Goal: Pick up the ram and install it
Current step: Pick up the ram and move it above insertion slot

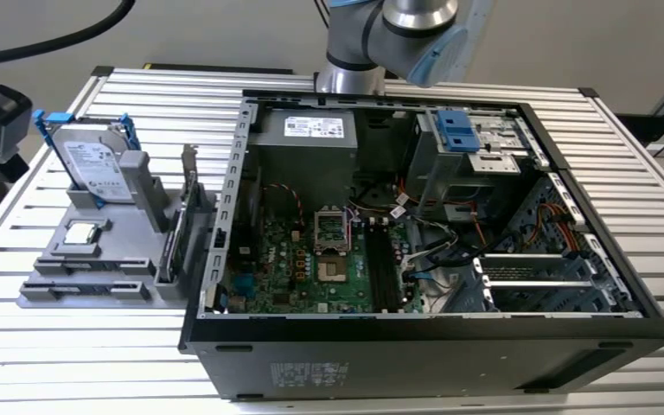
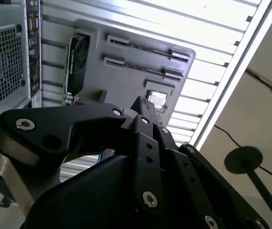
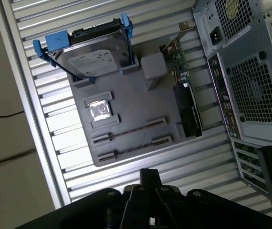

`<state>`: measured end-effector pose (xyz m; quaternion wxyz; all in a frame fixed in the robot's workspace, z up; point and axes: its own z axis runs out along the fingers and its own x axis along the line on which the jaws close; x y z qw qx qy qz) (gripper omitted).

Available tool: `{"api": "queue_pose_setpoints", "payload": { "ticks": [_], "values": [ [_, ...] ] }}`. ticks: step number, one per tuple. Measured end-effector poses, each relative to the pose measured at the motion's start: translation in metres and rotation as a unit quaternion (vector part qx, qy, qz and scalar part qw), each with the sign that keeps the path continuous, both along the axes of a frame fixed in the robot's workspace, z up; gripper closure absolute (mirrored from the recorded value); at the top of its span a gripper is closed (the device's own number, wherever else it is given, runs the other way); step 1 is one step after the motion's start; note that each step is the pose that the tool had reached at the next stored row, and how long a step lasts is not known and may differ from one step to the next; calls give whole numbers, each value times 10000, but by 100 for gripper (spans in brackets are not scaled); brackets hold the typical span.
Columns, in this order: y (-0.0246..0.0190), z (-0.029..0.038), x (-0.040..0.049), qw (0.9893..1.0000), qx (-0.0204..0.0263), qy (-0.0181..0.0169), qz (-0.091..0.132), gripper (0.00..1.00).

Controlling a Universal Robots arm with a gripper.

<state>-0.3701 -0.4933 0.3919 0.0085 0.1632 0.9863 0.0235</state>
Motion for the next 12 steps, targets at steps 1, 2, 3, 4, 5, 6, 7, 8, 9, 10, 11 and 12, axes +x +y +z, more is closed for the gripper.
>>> {"api": "queue_pose_setpoints", "payload": {
  "ticks": [1, 2, 3, 4, 5, 6, 7, 8, 9, 10, 11, 12],
  "values": [
    [0, 0, 0, 10000, 0, 0, -44, 100],
    [0, 0, 0, 10000, 0, 0, -88, 100],
    [0, 0, 0, 9999, 0, 0, -131, 100],
    [0, 0, 0, 9998, 0, 0, -175, 100],
    [0, 0, 0, 9998, 0, 0, -221, 100],
    [0, 0, 0, 9996, 0, 0, -265, 100],
    [0, 0, 0, 9995, 0, 0, -309, 100],
    [0, 0, 0, 9994, 0, 0, -354, 100],
    [0, 0, 0, 9992, 0, 0, -397, 100],
    [0, 0, 0, 9990, 0, 0, -441, 100],
    [0, 0, 0, 9988, 0, 0, -484, 100],
    [0, 0, 0, 9986, 0, 0, -531, 100]
  ]
}}
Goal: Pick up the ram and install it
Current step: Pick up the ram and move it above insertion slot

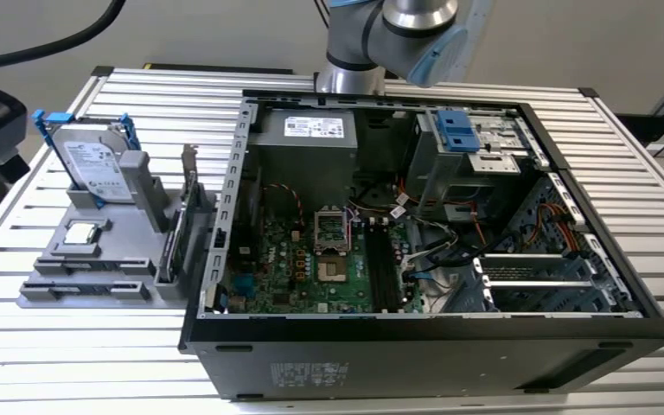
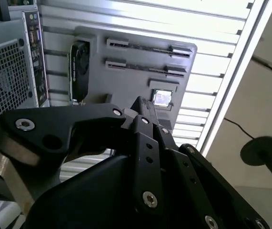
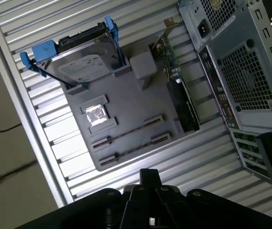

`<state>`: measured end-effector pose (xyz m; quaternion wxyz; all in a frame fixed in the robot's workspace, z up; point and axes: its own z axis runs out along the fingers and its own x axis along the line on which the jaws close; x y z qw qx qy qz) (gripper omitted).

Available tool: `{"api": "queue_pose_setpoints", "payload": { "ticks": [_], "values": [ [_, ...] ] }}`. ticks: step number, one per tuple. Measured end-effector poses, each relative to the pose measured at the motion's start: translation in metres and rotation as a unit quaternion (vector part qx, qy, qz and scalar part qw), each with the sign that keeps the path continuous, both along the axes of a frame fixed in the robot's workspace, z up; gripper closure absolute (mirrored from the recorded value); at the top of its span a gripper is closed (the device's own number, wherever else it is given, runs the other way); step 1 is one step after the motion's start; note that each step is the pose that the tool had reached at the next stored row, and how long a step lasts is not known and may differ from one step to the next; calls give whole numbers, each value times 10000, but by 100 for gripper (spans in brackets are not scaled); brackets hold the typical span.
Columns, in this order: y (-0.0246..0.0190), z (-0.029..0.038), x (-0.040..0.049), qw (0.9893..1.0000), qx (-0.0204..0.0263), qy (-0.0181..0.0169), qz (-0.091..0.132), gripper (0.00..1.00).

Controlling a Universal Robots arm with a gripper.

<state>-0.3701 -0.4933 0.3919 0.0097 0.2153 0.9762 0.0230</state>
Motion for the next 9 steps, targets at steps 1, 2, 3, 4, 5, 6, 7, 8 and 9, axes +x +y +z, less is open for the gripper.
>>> {"api": "queue_pose_setpoints", "payload": {
  "ticks": [1, 2, 3, 4, 5, 6, 7, 8, 9],
  "values": [
    [0, 0, 0, 10000, 0, 0, -41, 100],
    [0, 0, 0, 10000, 0, 0, -85, 100],
    [0, 0, 0, 9999, 0, 0, -130, 100],
    [0, 0, 0, 9999, 0, 0, -172, 100],
    [0, 0, 0, 9998, 0, 0, -217, 100],
    [0, 0, 0, 9997, 0, 0, -261, 100],
    [0, 0, 0, 9995, 0, 0, -303, 100],
    [0, 0, 0, 9994, 0, 0, -344, 100],
    [0, 0, 0, 9993, 0, 0, -386, 100]
  ]
}}
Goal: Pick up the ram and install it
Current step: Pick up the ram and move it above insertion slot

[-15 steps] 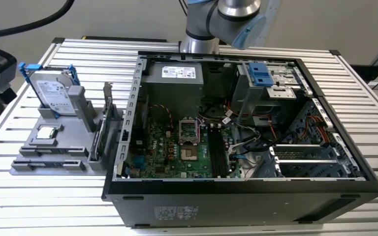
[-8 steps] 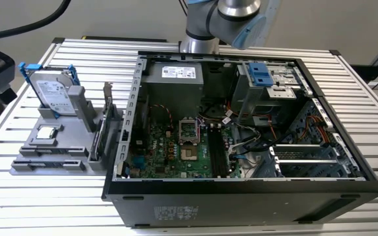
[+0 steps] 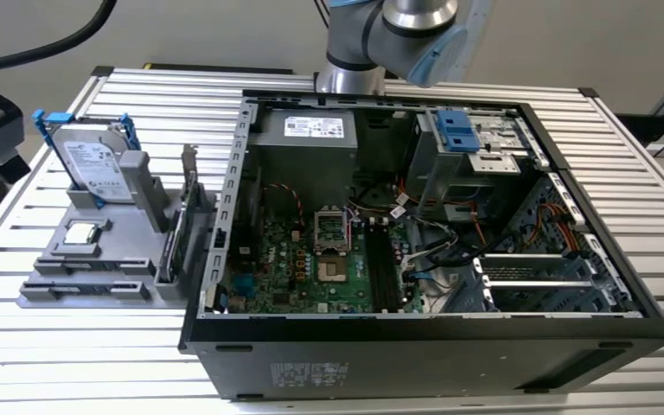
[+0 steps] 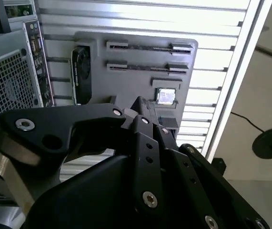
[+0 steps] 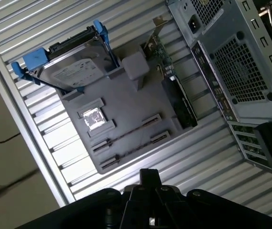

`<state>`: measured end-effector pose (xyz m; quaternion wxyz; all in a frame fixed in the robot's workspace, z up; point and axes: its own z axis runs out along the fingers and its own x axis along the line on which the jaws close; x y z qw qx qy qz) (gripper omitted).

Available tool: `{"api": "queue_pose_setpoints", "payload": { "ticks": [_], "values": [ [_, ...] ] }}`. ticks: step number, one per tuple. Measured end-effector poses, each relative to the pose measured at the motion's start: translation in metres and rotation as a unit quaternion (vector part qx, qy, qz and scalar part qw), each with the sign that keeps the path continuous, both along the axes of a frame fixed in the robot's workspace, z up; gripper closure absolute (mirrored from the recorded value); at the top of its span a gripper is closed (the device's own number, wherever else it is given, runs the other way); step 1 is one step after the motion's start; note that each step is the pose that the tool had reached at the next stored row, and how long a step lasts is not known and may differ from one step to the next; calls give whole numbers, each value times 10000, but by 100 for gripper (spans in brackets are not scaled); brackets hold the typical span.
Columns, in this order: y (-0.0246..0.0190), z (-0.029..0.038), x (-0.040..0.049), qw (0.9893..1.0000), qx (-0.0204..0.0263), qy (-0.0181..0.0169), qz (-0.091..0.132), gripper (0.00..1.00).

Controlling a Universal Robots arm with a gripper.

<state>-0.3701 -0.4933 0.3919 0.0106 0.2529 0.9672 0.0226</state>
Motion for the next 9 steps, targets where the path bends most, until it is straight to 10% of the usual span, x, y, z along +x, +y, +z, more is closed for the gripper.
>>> {"api": "queue_pose_setpoints", "payload": {
  "ticks": [9],
  "values": [
    [0, 0, 0, 9992, 0, 0, -392, 100]
  ]
}}
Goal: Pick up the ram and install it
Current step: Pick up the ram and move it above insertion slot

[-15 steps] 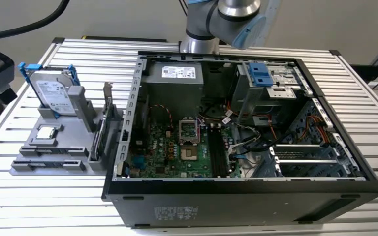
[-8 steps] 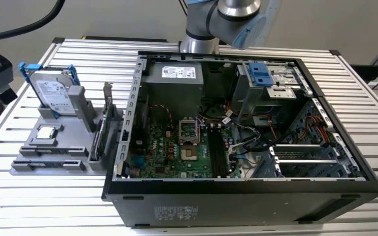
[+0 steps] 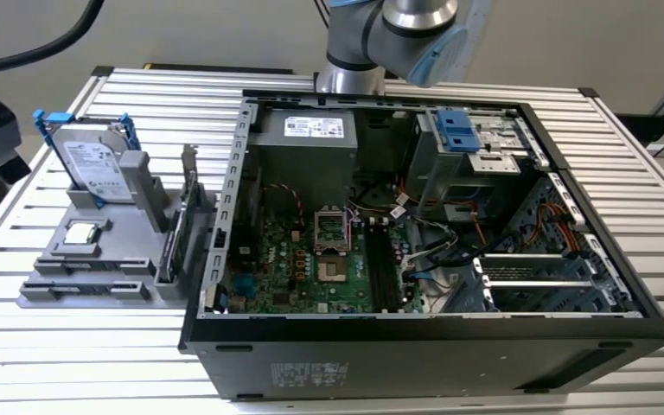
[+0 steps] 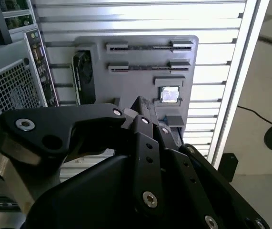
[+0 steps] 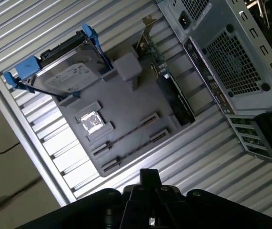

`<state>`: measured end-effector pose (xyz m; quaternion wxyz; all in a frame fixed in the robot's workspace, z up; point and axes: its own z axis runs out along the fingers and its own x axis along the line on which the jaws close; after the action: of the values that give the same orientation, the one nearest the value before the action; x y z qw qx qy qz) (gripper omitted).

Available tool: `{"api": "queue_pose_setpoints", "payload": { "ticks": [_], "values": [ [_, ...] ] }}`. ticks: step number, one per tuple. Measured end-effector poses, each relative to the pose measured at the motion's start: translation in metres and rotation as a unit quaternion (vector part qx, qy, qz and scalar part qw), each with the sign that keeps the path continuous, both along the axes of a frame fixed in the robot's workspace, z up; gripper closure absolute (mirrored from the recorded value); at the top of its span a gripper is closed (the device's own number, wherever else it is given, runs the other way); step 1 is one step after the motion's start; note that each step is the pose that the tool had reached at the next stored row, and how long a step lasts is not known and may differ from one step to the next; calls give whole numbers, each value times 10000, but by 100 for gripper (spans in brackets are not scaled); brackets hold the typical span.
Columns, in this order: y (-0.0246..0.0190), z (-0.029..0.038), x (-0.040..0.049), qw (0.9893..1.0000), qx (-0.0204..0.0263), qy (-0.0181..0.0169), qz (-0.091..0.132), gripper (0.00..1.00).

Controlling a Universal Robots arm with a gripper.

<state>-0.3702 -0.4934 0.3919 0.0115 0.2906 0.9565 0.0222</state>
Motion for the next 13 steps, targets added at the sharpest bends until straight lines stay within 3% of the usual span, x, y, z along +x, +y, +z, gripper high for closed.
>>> {"api": "queue_pose_setpoints", "payload": {
  "ticks": [6, 13],
  "values": [
    [0, 1, 0, 9994, -1, 1, -341, 100],
    [0, 0, 0, 9971, 0, 0, -761, 100]
  ]
}}
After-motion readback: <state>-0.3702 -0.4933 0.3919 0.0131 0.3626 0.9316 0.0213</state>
